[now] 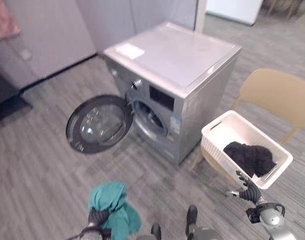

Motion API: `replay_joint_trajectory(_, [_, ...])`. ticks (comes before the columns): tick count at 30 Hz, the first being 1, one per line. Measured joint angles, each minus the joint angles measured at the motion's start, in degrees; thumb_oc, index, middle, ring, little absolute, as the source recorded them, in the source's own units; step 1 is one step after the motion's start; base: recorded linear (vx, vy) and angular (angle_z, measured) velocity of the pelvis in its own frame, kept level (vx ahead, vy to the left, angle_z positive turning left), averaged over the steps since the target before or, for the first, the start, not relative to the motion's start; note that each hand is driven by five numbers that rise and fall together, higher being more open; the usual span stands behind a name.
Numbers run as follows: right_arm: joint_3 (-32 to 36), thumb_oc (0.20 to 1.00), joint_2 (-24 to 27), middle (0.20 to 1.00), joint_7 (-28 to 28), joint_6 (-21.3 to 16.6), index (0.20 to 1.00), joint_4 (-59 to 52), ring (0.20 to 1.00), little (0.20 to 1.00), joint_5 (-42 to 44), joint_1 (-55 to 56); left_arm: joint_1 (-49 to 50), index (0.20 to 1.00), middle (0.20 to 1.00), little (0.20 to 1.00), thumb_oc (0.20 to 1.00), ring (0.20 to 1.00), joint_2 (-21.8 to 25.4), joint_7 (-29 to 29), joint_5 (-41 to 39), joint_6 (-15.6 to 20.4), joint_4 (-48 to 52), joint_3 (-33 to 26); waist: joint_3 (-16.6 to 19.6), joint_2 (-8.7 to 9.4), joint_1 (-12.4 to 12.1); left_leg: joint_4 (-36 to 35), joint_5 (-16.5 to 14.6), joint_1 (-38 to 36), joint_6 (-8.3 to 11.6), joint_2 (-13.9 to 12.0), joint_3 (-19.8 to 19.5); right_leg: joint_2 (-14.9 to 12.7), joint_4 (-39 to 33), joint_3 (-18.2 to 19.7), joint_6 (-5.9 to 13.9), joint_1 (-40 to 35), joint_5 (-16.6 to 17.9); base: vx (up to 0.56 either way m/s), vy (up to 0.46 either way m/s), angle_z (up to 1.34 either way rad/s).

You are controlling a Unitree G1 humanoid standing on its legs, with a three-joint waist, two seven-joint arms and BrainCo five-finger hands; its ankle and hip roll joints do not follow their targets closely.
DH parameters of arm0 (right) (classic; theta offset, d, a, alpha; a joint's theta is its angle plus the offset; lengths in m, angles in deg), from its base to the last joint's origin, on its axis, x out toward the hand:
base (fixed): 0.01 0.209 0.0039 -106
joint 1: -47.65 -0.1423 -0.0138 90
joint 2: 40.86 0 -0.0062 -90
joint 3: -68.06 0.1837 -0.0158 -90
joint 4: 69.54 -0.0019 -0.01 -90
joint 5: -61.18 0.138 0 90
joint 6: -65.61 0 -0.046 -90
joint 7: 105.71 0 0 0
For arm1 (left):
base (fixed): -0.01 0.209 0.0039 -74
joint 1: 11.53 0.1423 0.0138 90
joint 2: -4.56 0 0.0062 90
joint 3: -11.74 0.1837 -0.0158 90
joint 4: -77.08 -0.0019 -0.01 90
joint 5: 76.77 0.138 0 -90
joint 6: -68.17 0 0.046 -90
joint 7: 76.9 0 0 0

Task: Grab the laundry basket,head to the washer,open it,put in the laundry and shut it.

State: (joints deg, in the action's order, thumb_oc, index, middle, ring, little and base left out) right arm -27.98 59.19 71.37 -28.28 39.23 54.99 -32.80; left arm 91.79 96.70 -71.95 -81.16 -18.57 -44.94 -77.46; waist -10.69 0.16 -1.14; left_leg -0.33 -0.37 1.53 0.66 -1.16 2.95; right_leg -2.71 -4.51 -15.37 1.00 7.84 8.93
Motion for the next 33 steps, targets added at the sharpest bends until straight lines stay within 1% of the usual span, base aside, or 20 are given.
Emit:
replay_joint_trajectory(2, [0.00,1.000,-0.07,1.000,-1.41,0.00,1.000,0.61,1.000,1.000,0.02,-1.74,-2.48,0.200,0.200,0.200,0.200,0.200,-0.01,0.33,-0.04,0.05,0.03,1.09,-2.98,-0.18,-0.80,1.80,-0.42,3.08,0.49,-0.55,-2.04,-0.39,0.07,-3.43,0.02,0.28,0.01,-0.03,0.014,0.93])
replay_joint_trajectory(3, [-0.26,1.000,-0.15,1.000,-2.16,0.05,1.000,0.97,1.000,1.000,0.02,-1.80,-3.70,0.200,0.200,0.200,0.200,0.200,-0.03,0.39,-0.04,0.08,0.05,1.83,-3.65,0.29,-0.73,1.52,-1.03,4.08,0.39,-1.19,-0.17,-1.12,-0.01,-6.27,-0.22,0.42,-0.22,0.08,0.030,1.29])
replay_joint_trajectory(5, [-1.32,1.000,-0.25,1.000,-2.45,0.26,1.000,2.35,1.000,1.000,0.01,-2.67,-6.21,0.200,0.200,0.200,0.200,0.200,-0.15,0.55,-0.12,0.08,0.16,2.58,-4.50,2.03,-0.49,3.03,-1.91,5.29,0.41,-2.32,6.81,-2.86,-0.04,-9.51,-0.95,1.34,-0.95,0.05,0.087,1.15])
replay_joint_trajectory(6, [-1.16,1.000,-0.22,1.000,-2.59,0.12,1.000,2.37,1.000,1.000,0.01,-3.51,-6.05,0.200,0.200,0.200,0.200,0.200,-0.26,0.60,-0.14,0.04,0.13,2.81,-4.66,1.67,-0.64,2.61,-3.31,5.04,-0.65,-3.57,9.54,-2.96,0.11,-10.40,-0.63,0.94,-0.70,0.07,0.154,0.85])
replay_joint_trajectory(8, [-1.64,1.000,-0.30,1.000,-3.77,0.22,1.000,2.50,1.000,1.000,0.00,-3.51,-7.17,0.200,0.200,0.200,0.200,0.200,-0.47,0.81,-0.74,-0.09,0.29,3.48,-4.95,2.49,1.13,5.40,-5.28,5.30,-0.12,-5.47,20.51,-5.40,-0.35,-16.05,-0.42,-0.21,-0.60,0.11,0.130,1.08])
replay_joint_trajectory(9, [-2.07,1.000,-0.17,1.000,-3.73,0.34,1.000,2.43,1.000,1.000,-0.01,-3.48,-6.88,0.200,0.200,0.200,0.200,0.200,-0.51,0.75,-1.19,-0.02,0.92,3.69,-4.90,2.46,1.86,5.65,-5.14,5.26,0.10,-5.87,22.44,-5.92,-0.28,-16.83,-0.61,-0.69,-1.02,0.09,0.113,0.97])
replay_joint_trajectory(12, [-2.98,1.000,-1.03,1.000,-3.85,0.56,1.000,2.93,1.000,1.000,-0.08,-4.48,-6.12,0.200,0.200,0.200,0.200,0.200,0.21,0.76,-1.20,0.02,1.82,3.73,-4.60,2.67,1.00,4.51,-3.02,5.26,0.31,-4.98,19.88,-6.61,0.78,-15.70,0.87,-0.87,-0.96,0.17,0.272,0.21])
replay_joint_trajectory(13, [-3.38,1.000,-1.63,1.000,-3.80,0.92,1.000,2.89,1.000,1.000,-0.47,-4.83,-5.43,0.200,0.200,0.200,0.200,0.200,0.63,0.71,-1.16,0.00,1.86,3.52,-4.44,3.17,0.89,5.04,-2.71,5.37,-0.21,-3.48,19.79,-7.82,1.80,-15.22,1.21,-0.94,-1.14,0.10,0.172,0.08])
replay_joint_trajectory(16, [-4.39,1.000,-2.26,1.000,-3.34,1.28,1.000,2.35,1.000,1.000,-0.62,-4.66,-4.25,0.200,0.200,0.200,0.200,0.200,1.51,0.69,-1.15,-0.04,2.36,3.22,-3.36,3.87,0.53,5.15,-2.12,5.68,-1.53,-2.55,19.73,-9.54,5.63,-12.63,2.15,0.63,-1.25,0.14,0.205,0.11])
replay_joint_trajectory(18, [-5.75,1.000,-2.47,1.000,-3.25,1.76,1.000,2.54,1.000,1.000,-0.62,-4.63,-5.54,0.200,0.200,0.200,0.200,0.200,2.03,0.85,-1.14,-0.20,1.87,3.72,-3.12,3.42,2.00,5.23,-1.56,5.03,-3.99,-1.04,15.81,-12.69,20.69,-3.27,4.35,7.10,-4.59,0.14,0.107,0.66])
replay_joint_trajectory(19, [-6.13,1.000,-2.88,1.000,-3.09,1.75,1.000,2.40,1.000,1.000,-0.62,-4.44,-6.34,0.200,0.200,0.200,0.200,0.200,2.65,0.86,-1.14,-0.11,1.93,3.75,-3.05,3.79,2.23,4.82,-1.51,4.83,-4.16,-0.74,14.70,-12.27,22.96,-0.93,4.57,8.34,-6.78,0.14,0.105,0.77])
replay_joint_trajectory(20, [-6.33,1.000,-3.67,1.000,-2.97,1.68,1.000,2.31,1.000,1.000,-0.62,-4.92,-7.32,0.200,0.200,0.200,0.200,0.200,3.32,1.31,-1.15,-0.12,1.63,2.99,-3.03,4.48,2.28,2.49,-1.40,3.31,-5.08,-0.02,13.03,-8.57,25.47,5.20,4.98,10.34,-10.73,0.19,0.074,0.54])
replay_joint_trajectory(21, [-6.31,1.000,-3.60,1.000,-3.03,1.60,1.000,2.24,1.000,1.000,-0.62,-4.96,-7.42,0.200,0.200,0.200,0.200,0.200,3.49,1.46,-1.15,-0.14,1.50,2.70,-3.09,4.59,2.52,1.00,-0.28,2.04,-5.06,0.48,12.67,-5.89,25.74,8.29,4.41,11.37,-11.65,0.18,0.033,0.56])
replay_joint_trajectory(24, [-6.20,1.000,-3.37,1.000,-3.11,1.61,1.000,2.53,1.000,1.000,-0.61,-5.20,-9.86,0.200,0.200,0.200,0.200,0.200,3.15,1.39,-1.13,-0.07,1.00,4.52,-4.01,4.84,3.04,-0.78,-1.67,-0.14,-5.99,2.02,8.42,1.73,20.66,9.59,3.96,15.99,-11.48,0.26,0.009,0.75])
replay_joint_trajectory(25, [-6.20,1.000,-3.39,1.000,-3.07,1.61,1.000,2.57,1.000,1.000,-0.61,-4.91,-10.18,0.200,0.200,0.200,0.200,0.200,3.11,1.34,-1.12,-0.07,1.01,5.25,-4.43,4.98,2.93,-1.27,-1.77,-1.31,-5.85,2.68,7.35,2.60,17.77,9.30,4.06,17.55,-10.93,0.25,-0.032,0.87])
replay_joint_trajectory(27, [-6.16,1.000,-3.38,1.000,-3.07,1.63,1.000,3.07,1.000,1.000,-0.62,-4.65,-9.51,0.200,0.200,0.200,0.200,0.200,2.75,1.35,-1.07,-0.10,0.99,5.64,-4.60,4.86,3.67,-1.96,-3.55,-4.60,-4.98,3.81,4.54,1.78,10.95,8.19,4.24,17.87,-9.37,0.36,-0.108,0.80])
replay_joint_trajectory(29, [-6.04,1.000,-3.44,1.000,-3.04,1.64,1.000,4.53,1.000,1.000,-0.63,-4.20,-8.48,0.200,0.200,0.200,0.200,0.200,2.34,1.35,-0.92,-0.18,0.91,5.64,-4.67,4.72,4.06,-2.71,-6.45,-8.94,-2.92,3.73,2.52,-0.43,8.24,2.85,3.72,15.52,-6.50,0.50,-0.192,0.55])
replay_joint_trajectory(31, [-5.99,1.000,-3.40,1.000,-2.83,1.79,1.000,5.14,1.000,1.000,-0.62,-4.72,-7.96,0.200,0.200,0.200,0.200,0.200,1.40,1.30,0.22,-0.78,1.12,6.09,-5.12,2.11,4.41,-1.49,-8.92,-10.75,-1.84,0.45,0.48,0.24,10.36,-2.24,2.46,12.78,-4.88,0.25,-0.137,0.44])
replay_joint_trajectory(32, [-5.98,1.000,-3.43,1.000,-2.56,1.75,1.000,4.93,1.000,1.000,-0.62,-4.22,-7.97,0.200,0.200,0.200,0.200,0.200,1.39,0.85,0.77,-0.83,1.41,6.78,-4.92,1.65,5.05,0.22,-9.20,-11.08,-1.18,-0.58,-0.38,1.20,10.71,-2.08,1.86,11.55,-4.45,0.15,-0.111,0.93])
replay_joint_trajectory(33, [-5.87,1.000,-3.45,1.000,-2.05,1.70,1.000,4.93,1.000,1.000,-0.60,-3.64,-8.37,0.200,0.200,0.200,0.200,0.200,1.39,0.00,0.82,-0.79,1.90,6.97,-4.88,2.44,5.76,5.61,-8.53,-10.52,0.91,-0.68,0.81,2.11,10.04,-0.80,-0.26,9.11,-2.97,0.19,-0.135,0.85])
